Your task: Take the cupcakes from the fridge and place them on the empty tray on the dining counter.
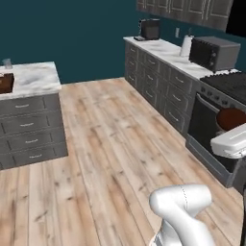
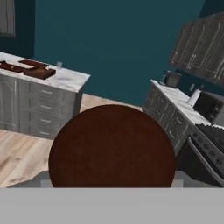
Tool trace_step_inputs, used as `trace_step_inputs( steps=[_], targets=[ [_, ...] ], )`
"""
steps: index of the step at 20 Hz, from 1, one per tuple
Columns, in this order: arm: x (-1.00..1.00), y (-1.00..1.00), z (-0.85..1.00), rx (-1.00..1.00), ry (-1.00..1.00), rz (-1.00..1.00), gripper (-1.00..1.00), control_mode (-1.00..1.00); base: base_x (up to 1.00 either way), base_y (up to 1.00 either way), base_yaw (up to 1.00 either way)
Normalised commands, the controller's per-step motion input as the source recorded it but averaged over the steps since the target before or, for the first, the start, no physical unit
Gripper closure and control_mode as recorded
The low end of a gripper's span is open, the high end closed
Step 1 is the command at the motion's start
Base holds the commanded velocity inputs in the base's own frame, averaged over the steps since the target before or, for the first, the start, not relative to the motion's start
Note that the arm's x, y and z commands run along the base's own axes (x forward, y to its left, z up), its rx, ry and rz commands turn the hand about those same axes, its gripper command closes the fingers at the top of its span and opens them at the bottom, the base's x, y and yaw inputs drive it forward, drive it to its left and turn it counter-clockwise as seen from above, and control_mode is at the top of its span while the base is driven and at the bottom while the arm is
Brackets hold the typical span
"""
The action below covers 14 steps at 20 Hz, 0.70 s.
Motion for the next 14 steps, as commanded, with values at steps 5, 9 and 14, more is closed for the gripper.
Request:
trace_step_inputs(
  steps=[5,9,14],
  targets=[
    [0.00,0.00,0.00,0.00,0.00,0.00,1.00,1.00,1.00,0.09,0.16],
    [0.00,0.00,0.00,0.00,0.00,0.00,1.00,1.00,1.00,-0.05,0.08],
    [0.00,0.00,0.00,0.00,0.00,0.00,1.00,1.00,1.00,-0.15,0.03]
  ],
)
